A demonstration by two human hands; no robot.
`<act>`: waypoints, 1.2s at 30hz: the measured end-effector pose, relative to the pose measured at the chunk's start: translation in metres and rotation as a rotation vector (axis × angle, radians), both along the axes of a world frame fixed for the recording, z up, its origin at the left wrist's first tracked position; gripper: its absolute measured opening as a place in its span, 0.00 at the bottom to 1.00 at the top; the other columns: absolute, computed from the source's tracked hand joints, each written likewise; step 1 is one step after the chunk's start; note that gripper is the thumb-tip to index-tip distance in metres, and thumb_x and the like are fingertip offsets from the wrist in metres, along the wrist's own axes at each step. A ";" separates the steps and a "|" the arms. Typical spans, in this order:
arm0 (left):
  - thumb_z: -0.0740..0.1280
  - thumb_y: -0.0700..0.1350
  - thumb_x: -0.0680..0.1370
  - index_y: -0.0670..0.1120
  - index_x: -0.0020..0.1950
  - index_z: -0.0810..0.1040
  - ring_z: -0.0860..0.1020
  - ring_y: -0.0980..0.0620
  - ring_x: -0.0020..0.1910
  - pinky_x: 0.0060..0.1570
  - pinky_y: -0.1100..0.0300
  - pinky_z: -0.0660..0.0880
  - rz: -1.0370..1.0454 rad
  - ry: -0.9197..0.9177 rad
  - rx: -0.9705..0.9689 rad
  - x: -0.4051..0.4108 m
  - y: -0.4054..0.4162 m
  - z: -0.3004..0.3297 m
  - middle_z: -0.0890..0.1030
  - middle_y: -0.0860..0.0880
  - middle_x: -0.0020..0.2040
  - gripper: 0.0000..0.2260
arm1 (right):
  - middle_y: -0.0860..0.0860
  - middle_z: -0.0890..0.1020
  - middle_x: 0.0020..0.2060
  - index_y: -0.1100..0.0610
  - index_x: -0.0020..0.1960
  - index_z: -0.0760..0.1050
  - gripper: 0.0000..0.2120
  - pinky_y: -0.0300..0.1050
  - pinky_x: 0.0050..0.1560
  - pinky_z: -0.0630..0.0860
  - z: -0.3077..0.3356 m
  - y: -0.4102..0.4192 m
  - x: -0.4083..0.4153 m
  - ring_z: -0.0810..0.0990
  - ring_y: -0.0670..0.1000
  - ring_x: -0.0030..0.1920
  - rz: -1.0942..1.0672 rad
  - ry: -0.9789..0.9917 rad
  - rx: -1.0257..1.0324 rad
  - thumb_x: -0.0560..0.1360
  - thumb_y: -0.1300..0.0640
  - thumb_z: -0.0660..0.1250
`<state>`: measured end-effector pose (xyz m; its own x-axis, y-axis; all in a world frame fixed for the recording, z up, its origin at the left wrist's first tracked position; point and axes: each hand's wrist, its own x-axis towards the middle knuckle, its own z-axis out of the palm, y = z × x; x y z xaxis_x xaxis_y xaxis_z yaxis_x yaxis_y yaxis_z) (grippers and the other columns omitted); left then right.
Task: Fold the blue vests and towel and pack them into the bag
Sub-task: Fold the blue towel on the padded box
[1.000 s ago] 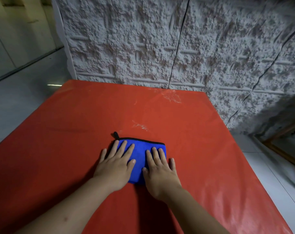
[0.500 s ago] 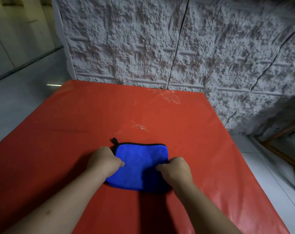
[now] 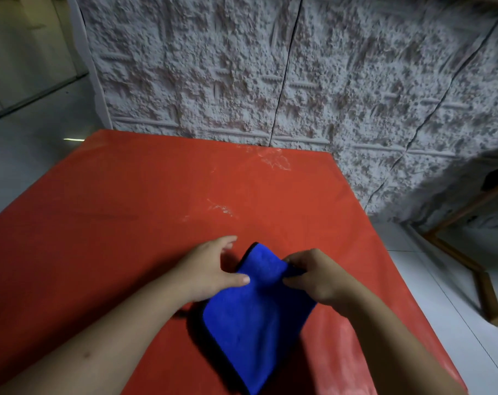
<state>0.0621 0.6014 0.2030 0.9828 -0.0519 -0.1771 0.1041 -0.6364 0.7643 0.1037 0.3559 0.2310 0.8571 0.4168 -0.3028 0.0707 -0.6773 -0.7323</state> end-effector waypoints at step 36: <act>0.66 0.31 0.78 0.39 0.62 0.80 0.84 0.42 0.56 0.64 0.38 0.75 -0.419 0.843 -0.614 -0.104 -0.506 -0.059 0.85 0.40 0.57 0.14 | 0.62 0.86 0.49 0.67 0.55 0.82 0.14 0.46 0.41 0.82 -0.061 -0.475 -0.282 0.87 0.59 0.46 -1.460 0.356 0.759 0.73 0.61 0.74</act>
<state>-0.0421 0.0958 0.1441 0.4460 -0.6574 -0.6073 0.6019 -0.2819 0.7472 -0.1785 -0.1193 0.1700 0.5689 -0.4766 -0.6702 -0.4826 0.4664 -0.7413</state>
